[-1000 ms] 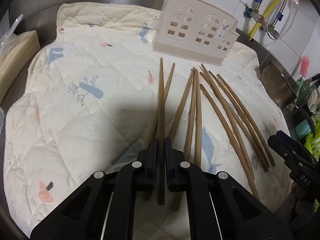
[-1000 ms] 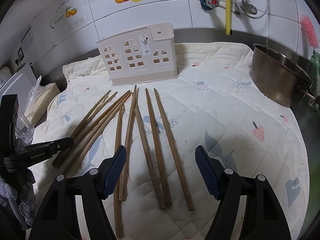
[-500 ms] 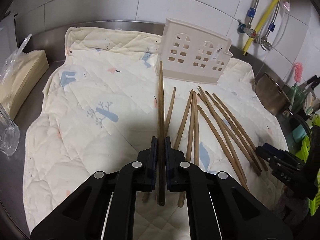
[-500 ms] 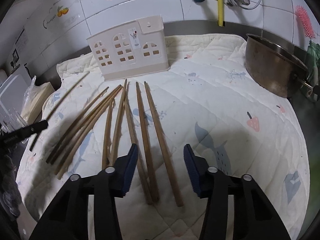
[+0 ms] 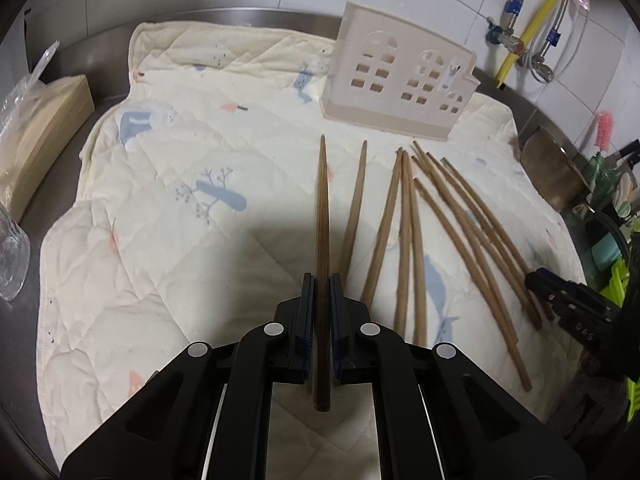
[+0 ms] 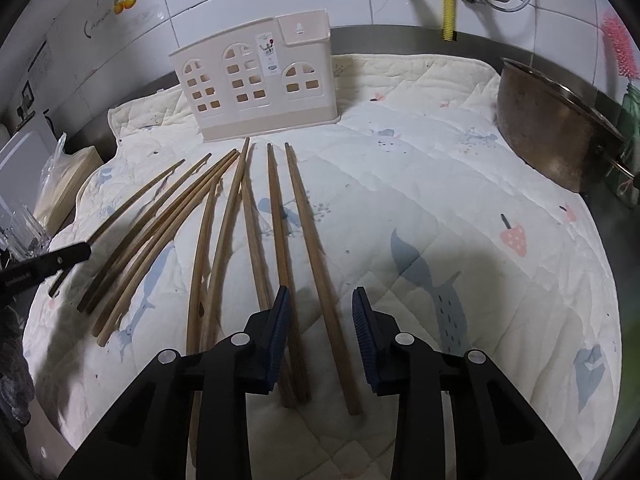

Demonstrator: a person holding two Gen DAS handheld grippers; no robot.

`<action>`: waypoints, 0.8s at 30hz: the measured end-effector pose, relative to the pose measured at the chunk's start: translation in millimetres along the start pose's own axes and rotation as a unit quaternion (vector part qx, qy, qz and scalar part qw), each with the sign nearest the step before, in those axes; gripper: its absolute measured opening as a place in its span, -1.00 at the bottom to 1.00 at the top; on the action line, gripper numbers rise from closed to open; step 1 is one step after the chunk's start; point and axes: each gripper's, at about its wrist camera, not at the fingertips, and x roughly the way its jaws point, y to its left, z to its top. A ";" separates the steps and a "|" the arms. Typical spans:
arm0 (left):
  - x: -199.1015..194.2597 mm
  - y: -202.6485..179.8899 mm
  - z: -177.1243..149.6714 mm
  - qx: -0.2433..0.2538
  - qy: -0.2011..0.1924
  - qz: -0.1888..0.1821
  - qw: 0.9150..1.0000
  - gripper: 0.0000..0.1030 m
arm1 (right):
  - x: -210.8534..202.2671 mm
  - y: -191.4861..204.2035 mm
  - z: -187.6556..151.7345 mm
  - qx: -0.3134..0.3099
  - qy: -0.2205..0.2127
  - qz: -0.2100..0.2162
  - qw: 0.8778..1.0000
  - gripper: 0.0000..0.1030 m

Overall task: Organize utensils
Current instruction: 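Close the left gripper on one chopstick while the right gripper closes on another, then lift the held chopsticks upright with both grippers toward the white holder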

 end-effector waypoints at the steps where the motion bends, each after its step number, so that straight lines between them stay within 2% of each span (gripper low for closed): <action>1: 1.0 0.5 -0.3 0.000 0.001 0.000 1.000 -0.88 | -0.3 -1.2 -0.1 0.001 0.001 -0.001 1.000 -0.40; 10: 17.3 6.0 -5.6 -0.004 0.019 -0.001 1.000 -0.86 | 5.5 0.3 -0.7 -0.011 0.009 -0.015 1.000 -0.53; 18: 17.9 6.1 -8.9 0.004 0.018 -0.001 1.000 -0.85 | 7.5 9.0 -2.1 -0.044 0.012 -0.042 0.998 -0.58; 22: 17.2 3.9 -10.6 0.012 0.014 0.004 1.000 -0.84 | 7.4 13.0 -2.3 -0.057 0.010 -0.050 0.997 -0.81; 24: 17.1 4.7 -10.5 0.012 0.012 0.001 1.000 -0.85 | 7.3 13.2 -2.3 -0.059 0.010 -0.051 0.997 -0.85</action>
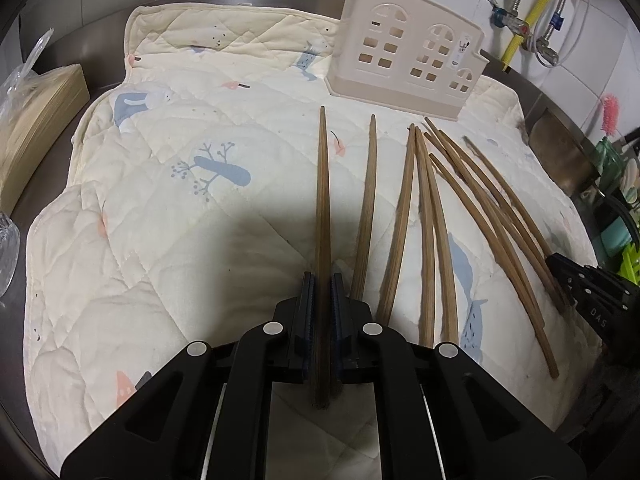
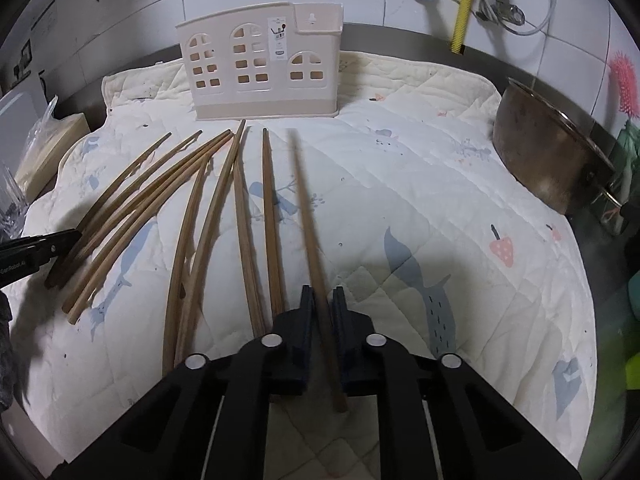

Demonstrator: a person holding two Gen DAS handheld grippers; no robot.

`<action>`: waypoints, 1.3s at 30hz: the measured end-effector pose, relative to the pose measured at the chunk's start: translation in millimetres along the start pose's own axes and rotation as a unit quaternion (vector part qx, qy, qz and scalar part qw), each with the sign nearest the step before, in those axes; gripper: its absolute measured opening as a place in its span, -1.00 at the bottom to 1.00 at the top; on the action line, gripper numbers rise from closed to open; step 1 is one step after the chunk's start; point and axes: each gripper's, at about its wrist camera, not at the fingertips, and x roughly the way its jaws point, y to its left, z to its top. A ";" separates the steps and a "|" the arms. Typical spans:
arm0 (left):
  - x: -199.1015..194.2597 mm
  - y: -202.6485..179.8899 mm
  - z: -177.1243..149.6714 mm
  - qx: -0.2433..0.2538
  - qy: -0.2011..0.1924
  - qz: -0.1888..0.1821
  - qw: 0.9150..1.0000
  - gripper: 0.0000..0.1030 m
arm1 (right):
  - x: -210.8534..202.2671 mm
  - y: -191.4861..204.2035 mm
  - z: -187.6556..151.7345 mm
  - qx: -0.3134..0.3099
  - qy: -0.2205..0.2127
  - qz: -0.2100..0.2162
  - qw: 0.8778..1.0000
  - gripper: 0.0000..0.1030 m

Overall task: Organize utensils
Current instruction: 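Lift the held chopsticks upright with both grippers toward the white holder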

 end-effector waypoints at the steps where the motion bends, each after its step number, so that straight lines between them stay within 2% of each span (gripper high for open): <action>1: 0.0 0.6 -0.1 -0.001 -0.001 -0.002 1.000 -0.86 | 0.0 0.2 -0.1 -0.002 0.001 -0.002 1.000 -0.86; 8: -8.4 2.9 -0.7 -0.006 -0.007 -0.008 1.000 -0.87 | -16.8 0.7 5.2 0.002 -0.020 0.000 1.000 -0.87; 14: -37.6 5.0 3.9 -0.004 -0.042 -0.011 0.999 -0.87 | -48.6 4.9 18.5 0.004 -0.065 0.008 0.998 -0.87; 18: -58.7 0.7 10.7 0.016 -0.058 -0.016 0.998 -0.87 | -66.6 8.8 31.6 0.002 -0.088 0.017 0.996 -0.87; 24: -68.0 -1.3 13.7 0.048 -0.038 -0.009 0.998 -0.87 | -87.7 19.8 53.0 -0.014 -0.120 0.021 0.992 -0.87; 30: -65.9 3.5 8.5 0.043 -0.033 -0.007 0.999 -0.87 | -85.4 22.7 51.5 -0.009 -0.117 0.027 0.993 -0.87; 39: -88.4 -0.8 32.6 0.050 -0.085 -0.008 0.995 -0.87 | -87.6 18.3 63.7 -0.006 -0.122 0.034 0.992 -0.87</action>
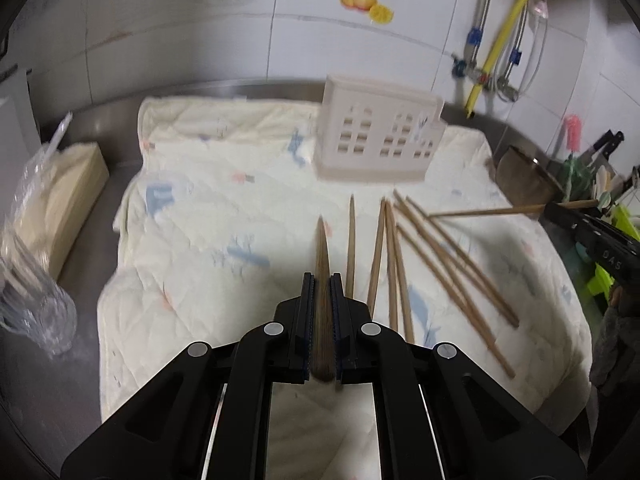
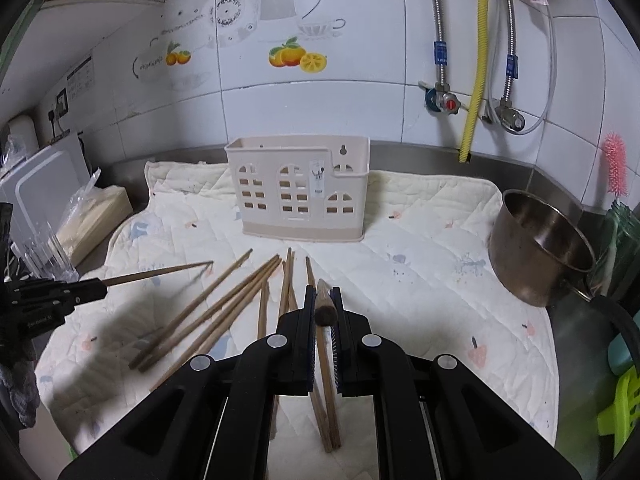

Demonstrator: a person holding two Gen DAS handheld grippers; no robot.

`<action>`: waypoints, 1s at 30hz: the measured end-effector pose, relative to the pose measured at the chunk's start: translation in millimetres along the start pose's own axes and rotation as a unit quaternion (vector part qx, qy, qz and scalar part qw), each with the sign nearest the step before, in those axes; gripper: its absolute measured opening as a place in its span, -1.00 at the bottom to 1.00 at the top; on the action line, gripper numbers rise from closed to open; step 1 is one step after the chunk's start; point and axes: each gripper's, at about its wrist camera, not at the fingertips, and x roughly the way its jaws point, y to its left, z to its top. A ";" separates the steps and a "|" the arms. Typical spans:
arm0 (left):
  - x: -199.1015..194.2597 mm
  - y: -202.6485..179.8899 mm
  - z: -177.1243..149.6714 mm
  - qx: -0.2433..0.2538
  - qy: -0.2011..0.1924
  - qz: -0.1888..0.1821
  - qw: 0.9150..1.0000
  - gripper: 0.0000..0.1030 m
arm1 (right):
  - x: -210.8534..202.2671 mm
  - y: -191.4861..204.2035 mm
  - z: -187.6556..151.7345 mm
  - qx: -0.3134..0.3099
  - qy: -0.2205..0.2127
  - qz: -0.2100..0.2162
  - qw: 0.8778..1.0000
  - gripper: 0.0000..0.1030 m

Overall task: Organize utensils
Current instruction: 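Lift the held chopsticks upright with both grippers toward the white holder, then lower each chopstick into the white holder and open both grippers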

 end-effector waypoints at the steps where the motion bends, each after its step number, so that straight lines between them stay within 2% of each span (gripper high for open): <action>1: -0.3 -1.0 2.8 0.003 -0.002 0.002 1.000 -0.87 | 0.5 -0.9 4.3 0.001 -0.002 0.003 1.000 -0.87; 12: -14.2 -19.3 52.9 0.046 -0.040 0.002 0.998 -0.88 | -1.6 -7.2 61.6 -0.016 -0.021 0.021 0.999 -0.87; 17: -21.3 -30.4 78.0 0.057 -0.054 -0.011 0.997 -0.88 | -5.7 -11.5 93.3 -0.024 -0.028 0.031 0.999 -0.87; 24: -42.3 -44.3 125.3 0.066 -0.079 -0.050 0.993 -0.88 | -9.8 -17.4 141.7 -0.032 -0.049 0.041 0.997 -0.87; 30: -50.8 -53.2 168.8 0.080 -0.105 -0.043 0.990 -0.88 | -9.3 -23.1 182.4 -0.030 -0.079 0.038 0.996 -0.87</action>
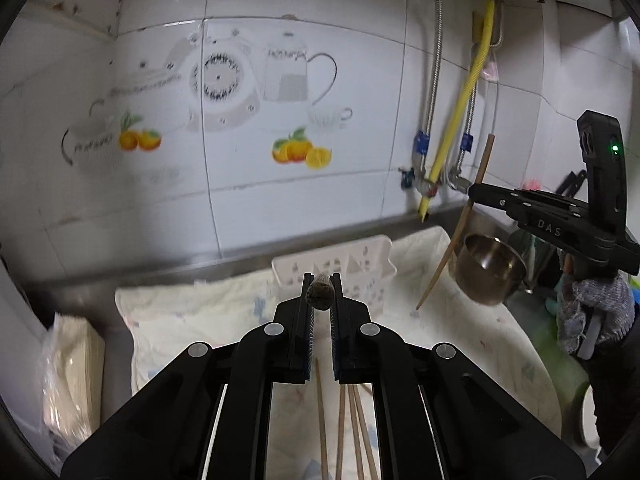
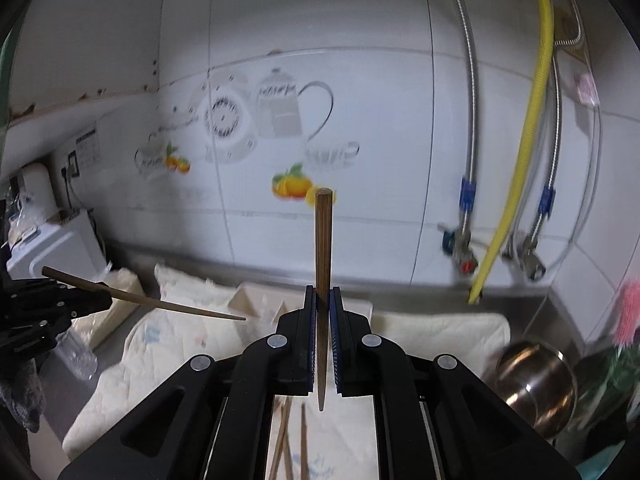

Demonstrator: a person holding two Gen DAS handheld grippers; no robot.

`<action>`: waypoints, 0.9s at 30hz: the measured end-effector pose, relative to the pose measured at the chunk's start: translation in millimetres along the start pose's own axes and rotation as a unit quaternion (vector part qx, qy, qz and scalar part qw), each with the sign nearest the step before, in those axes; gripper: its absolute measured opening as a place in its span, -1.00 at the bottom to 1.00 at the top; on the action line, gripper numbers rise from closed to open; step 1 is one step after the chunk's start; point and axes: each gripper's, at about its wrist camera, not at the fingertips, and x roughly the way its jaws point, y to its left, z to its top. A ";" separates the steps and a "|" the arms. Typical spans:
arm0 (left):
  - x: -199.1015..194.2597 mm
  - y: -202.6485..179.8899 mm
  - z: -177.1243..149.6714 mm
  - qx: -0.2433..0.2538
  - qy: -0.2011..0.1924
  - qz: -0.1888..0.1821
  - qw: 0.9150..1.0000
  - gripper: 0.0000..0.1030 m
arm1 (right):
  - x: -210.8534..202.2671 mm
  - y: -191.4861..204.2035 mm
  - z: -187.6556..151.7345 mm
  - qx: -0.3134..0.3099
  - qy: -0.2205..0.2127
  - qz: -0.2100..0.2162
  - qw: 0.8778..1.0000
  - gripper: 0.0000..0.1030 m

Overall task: Organize utensils
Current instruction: 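Lower each chopstick into the white holder and open both grippers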

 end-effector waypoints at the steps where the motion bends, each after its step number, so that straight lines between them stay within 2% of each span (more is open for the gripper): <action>1: 3.7 0.4 5.3 0.002 0.000 0.003 1.000 -0.88 | 2.8 -1.7 7.0 0.001 -0.006 -0.002 1.000 -0.87; 6: 37.8 6.2 22.2 0.012 0.026 0.016 0.999 -0.88 | 19.9 -10.2 32.7 0.009 -0.033 -0.019 0.999 -0.87; 11: 75.3 17.2 20.8 0.007 0.068 0.017 0.997 -0.88 | 51.0 -21.2 35.6 0.026 -0.034 -0.033 0.999 -0.87; 17: 108.7 27.8 10.9 -0.002 0.107 0.023 0.994 -0.88 | 91.1 -32.3 20.0 0.053 -0.005 -0.027 0.998 -0.87; 27: 132.6 34.4 1.2 -0.019 0.129 0.023 0.991 -0.87 | 121.7 -41.6 -5.9 0.057 0.035 -0.038 0.997 -0.87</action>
